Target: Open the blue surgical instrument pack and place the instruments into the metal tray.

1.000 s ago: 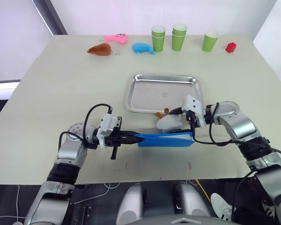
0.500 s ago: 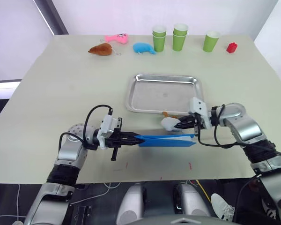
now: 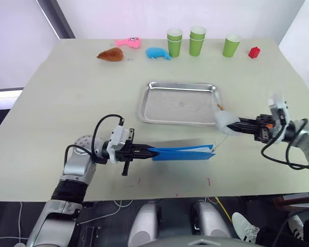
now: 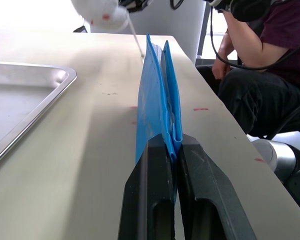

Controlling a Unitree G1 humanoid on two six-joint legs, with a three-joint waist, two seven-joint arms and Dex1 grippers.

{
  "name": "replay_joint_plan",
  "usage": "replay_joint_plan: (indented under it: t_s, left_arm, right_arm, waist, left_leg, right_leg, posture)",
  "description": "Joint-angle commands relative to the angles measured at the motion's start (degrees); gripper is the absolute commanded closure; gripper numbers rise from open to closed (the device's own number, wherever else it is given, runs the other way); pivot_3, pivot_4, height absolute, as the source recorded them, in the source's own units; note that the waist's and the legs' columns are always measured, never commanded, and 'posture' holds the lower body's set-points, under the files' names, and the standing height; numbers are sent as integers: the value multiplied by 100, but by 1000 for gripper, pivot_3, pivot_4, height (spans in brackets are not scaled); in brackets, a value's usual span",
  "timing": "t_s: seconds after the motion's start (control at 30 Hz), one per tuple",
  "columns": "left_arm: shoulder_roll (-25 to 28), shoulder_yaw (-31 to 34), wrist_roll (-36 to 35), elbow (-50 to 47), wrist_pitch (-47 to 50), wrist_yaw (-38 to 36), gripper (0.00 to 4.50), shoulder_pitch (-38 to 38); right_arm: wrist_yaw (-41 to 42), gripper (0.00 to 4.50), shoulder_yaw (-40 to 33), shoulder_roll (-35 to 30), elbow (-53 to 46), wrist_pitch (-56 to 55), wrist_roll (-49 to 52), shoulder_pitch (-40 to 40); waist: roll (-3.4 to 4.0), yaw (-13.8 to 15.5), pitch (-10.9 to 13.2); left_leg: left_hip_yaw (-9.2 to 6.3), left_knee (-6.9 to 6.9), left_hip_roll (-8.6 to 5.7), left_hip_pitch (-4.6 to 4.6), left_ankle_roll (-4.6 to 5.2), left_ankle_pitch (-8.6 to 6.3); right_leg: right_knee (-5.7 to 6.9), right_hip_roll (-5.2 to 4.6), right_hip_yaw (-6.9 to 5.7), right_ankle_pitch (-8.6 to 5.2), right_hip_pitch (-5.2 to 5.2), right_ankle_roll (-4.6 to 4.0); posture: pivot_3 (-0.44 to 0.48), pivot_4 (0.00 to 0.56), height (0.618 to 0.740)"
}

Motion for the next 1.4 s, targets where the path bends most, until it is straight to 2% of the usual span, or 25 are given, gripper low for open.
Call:
replay_joint_plan:
  t_s: [0.03, 0.23, 0.5, 0.57, 0.77, 0.87, 1.07, 1.4]
  left_arm:
    - [19, -150, 233, 153, -4, -163, 4500, -3]
    - [-13, -205, 280, 249, -24, -160, 4500, -94]
    - [-66, -256, 332, 360, -75, -121, 4500, -191]
    - [-77, -246, 333, 381, -78, -105, 4500, -201]
    - [-128, -251, 353, 479, -58, -95, 4500, -370]
    - [-176, -247, 372, 597, -71, -100, 4500, -528]
    - [-254, -211, 459, 894, -141, -168, 4500, -820]
    - [-347, -200, 519, 1181, -251, -218, 4500, -1025]
  right_arm:
    - [-280, 4431, -571, -48, -428, 323, 567, 99]
    - [-969, 4431, -871, 144, -1016, 763, 1324, 92]
    - [-1607, 4431, 9, 558, -1623, 732, 1259, -749]
    - [-1595, 4431, 639, 780, -1675, 545, 854, -1174]
    - [-1451, 4431, 1906, 1481, -1459, -140, -123, -1834]
    - [-1327, 4431, 2304, 1709, -1144, -619, -678, -2027]
    - [-1348, 4431, 2583, 2257, -703, -1358, -1303, -2295]
    - [-1453, 4431, 2771, 2734, -856, -1804, -1610, -2033]
  waist:
    - [0, 2, 0]
    - [0, 7, 0]
    - [0, 12, 0]
    - [0, 9, 0]
    - [0, 9, 0]
    - [0, 19, 0]
    - [0, 8, 0]
    - [0, 5, 0]
  left_leg:
    - [0, 0, 0, 0, 0, 0]
    - [0, 3, -1, 0, 0, 0]
    - [-3, 6, -2, -2, 0, 0]
    - [-4, 7, -2, -4, 0, 0]
    - [-6, 9, -3, -10, 0, 0]
    - [-9, 9, -4, -12, 0, 0]
    - [-9, 13, -6, -13, 0, 1]
    - [-10, 13, -5, -14, -1, 1]
  right_leg:
    - [1, 0, 0, 0, 0, 0]
    - [2, -1, 1, 0, 1, 0]
    - [4, -1, -2, 0, 1, 1]
    - [4, -1, -4, 0, 0, 0]
    - [1, -1, -7, 0, -4, 0]
    - [1, -2, -12, 0, -4, 0]
    - [3, -3, -14, 1, -4, 1]
    - [7, -3, -14, 1, -7, 1]
  posture:
    - [0, 150, 739]
    - [0, 150, 739]
    - [0, 150, 739]
    - [0, 150, 739]
    - [0, 150, 739]
    - [0, 150, 739]
    - [0, 150, 739]
    - [0, 150, 739]
